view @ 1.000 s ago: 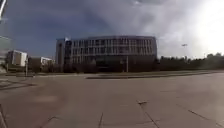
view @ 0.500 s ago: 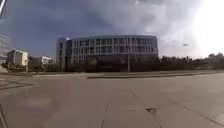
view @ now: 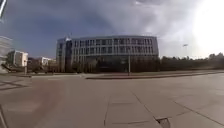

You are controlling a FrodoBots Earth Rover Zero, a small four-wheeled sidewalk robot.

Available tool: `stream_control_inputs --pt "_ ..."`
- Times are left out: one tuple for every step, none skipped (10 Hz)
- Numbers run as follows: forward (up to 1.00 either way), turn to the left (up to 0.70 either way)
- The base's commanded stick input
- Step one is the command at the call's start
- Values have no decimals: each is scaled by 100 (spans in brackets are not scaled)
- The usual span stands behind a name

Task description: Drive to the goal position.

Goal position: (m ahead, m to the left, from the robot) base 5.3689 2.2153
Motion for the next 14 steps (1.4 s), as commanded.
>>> stream_control_inputs --pt "70 35" --pt "70 35" --pt "70 35" --pt "70 35" --pt "70 35" --pt "70 35" --pt "70 35" --pt "70 35" --pt "70 35" --pt "70 26" --pt "70 4" --pt "70 0" --pt "70 0" --pt "70 0"
